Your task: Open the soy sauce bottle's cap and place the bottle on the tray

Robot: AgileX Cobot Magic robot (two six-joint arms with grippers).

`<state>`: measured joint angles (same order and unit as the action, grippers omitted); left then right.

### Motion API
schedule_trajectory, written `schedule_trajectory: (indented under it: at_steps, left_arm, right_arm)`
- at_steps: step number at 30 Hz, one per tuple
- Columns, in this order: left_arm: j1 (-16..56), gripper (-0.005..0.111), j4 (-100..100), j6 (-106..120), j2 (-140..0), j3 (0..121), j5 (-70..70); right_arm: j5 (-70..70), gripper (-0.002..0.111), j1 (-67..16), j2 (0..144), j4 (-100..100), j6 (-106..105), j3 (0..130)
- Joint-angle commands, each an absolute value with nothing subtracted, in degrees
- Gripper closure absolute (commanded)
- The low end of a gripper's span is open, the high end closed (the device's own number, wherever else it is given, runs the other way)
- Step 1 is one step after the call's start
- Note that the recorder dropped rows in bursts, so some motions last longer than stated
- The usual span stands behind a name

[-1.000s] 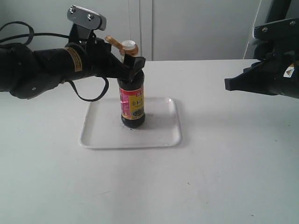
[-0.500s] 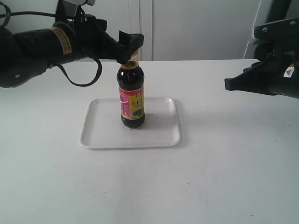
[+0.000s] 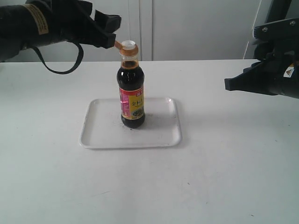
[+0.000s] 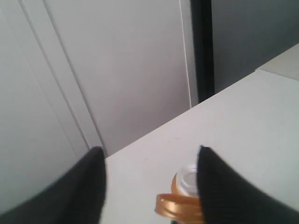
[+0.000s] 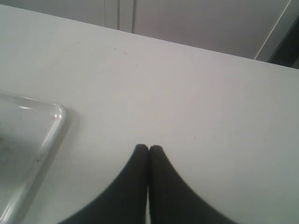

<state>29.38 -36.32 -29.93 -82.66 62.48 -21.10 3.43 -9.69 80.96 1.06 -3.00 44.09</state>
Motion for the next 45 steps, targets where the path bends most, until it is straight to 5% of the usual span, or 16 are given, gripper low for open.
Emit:
schedule_trajectory:
  at_steps: [1, 2, 34, 45]
  left_arm:
    - [29.2, 0.092, -36.4, -28.6, -80.0, 62.7, -16.1]
    - [29.2, 0.107, -36.4, -27.5, -79.6, 62.7, -15.0]
    - [10.4, 0.107, -26.5, -12.6, -76.9, 73.5, 49.4]
    - [6.9, 0.107, -11.8, -2.5, -76.8, 76.7, 64.3]
  right_arm:
    - [3.3, 0.108, -9.3, 80.8, 1.1, -2.9, 43.8]
    - [3.3, 0.108, -9.3, 80.8, 1.1, -2.9, 43.8]
    - [3.8, 0.108, -15.4, 80.8, 1.2, -4.9, 43.8]
    - [-7.3, 0.108, -15.4, 80.8, 1.2, -4.8, 47.6]
